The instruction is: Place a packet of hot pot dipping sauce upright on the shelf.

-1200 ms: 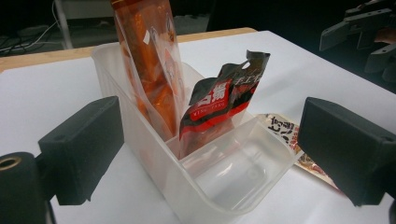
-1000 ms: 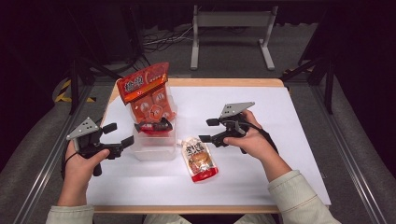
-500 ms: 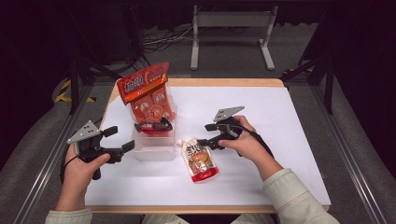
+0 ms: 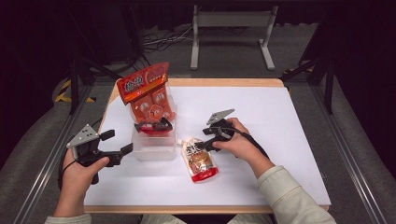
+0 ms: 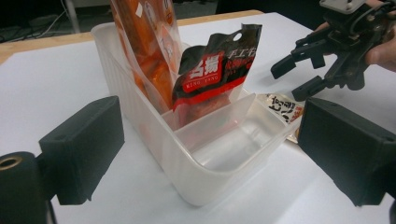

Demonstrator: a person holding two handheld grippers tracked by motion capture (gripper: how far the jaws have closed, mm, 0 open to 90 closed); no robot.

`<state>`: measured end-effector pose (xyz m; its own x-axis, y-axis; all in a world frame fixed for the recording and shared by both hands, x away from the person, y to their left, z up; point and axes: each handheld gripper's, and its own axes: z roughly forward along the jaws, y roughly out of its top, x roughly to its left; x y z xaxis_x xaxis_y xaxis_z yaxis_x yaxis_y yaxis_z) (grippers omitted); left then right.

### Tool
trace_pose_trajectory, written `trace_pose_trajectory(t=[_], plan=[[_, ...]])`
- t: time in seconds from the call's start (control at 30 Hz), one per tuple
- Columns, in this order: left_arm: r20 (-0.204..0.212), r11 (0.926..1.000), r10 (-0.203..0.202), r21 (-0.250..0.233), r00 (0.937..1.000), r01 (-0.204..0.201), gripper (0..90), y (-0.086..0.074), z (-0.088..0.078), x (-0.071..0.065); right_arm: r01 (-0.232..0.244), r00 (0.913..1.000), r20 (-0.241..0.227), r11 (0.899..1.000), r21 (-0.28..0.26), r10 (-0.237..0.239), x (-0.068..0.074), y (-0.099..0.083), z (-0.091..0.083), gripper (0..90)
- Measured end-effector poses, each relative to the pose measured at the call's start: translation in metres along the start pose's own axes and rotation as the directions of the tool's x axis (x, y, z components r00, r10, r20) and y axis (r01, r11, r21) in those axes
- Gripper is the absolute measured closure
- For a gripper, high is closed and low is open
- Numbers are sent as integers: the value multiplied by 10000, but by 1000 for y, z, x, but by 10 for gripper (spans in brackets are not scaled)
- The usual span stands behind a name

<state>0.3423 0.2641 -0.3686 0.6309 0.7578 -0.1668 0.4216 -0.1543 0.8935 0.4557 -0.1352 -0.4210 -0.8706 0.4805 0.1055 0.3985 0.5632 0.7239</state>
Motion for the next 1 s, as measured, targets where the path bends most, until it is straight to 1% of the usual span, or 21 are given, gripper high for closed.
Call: trace_pose_trajectory(t=[0.07, 0.2, 0.3, 0.37, 0.47, 0.57, 0.67, 0.77, 0.8, 0.83, 1.0], plan=[[-48, 10000, 28, 4, 10000, -28, 83, -1, -1, -1, -16, 10000, 13, 10000, 80, 16, 0, -1, 4, 294], [-12, 10000, 33, 9, 10000, -33, 83, -1, -1, -1, -157, 9999, -33, 9997, 209, 157, 0, -1, 9, 298], [61, 10000, 26, 91, 10000, -26, 83, -2, 1, -3, 60, 10000, 74, 9993, 374, -63, 2, -1, 13, 314], [85, 9999, 67, 90, 9999, -68, 83, -2, 1, -3, 103, 9999, 106, 9987, 494, -108, 3, -1, 15, 318], [210, 10000, -56, 46, 9998, 55, 83, -2, 1, -2, 173, 9997, 145, 9979, 625, -183, 3, -1, 18, 323], [384, 10000, -81, 38, 9992, 79, 83, -2, 3, -3, 134, 9998, 119, 9974, 709, -142, 5, -1, 19, 329], [413, 10000, -22, 7, 9991, 22, 83, -1, 3, -4, 153, 9999, 52, 9962, 862, -159, 6, -1, 20, 329], [426, 10000, -30, 4, 9991, 29, 83, -1, 4, -4, 185, 9997, 109, 9944, 1044, -197, 7, -2, 23, 324], [416, 10000, -27, 0, 9991, 27, 83, -1, 3, -4, 137, 9998, 126, 9944, 1051, -152, 7, -2, 24, 321], [419, 10000, -42, -5, 9991, 42, 82, -1, 3, -4, -19, 9998, 196, 9947, 1031, -1, 8, -2, 24, 324], [443, 10000, -25, 19, 9990, 24, 82, -1, 4, -4, 97, 9995, 299, 9938, 1109, -131, 10, -1, 24, 340]])
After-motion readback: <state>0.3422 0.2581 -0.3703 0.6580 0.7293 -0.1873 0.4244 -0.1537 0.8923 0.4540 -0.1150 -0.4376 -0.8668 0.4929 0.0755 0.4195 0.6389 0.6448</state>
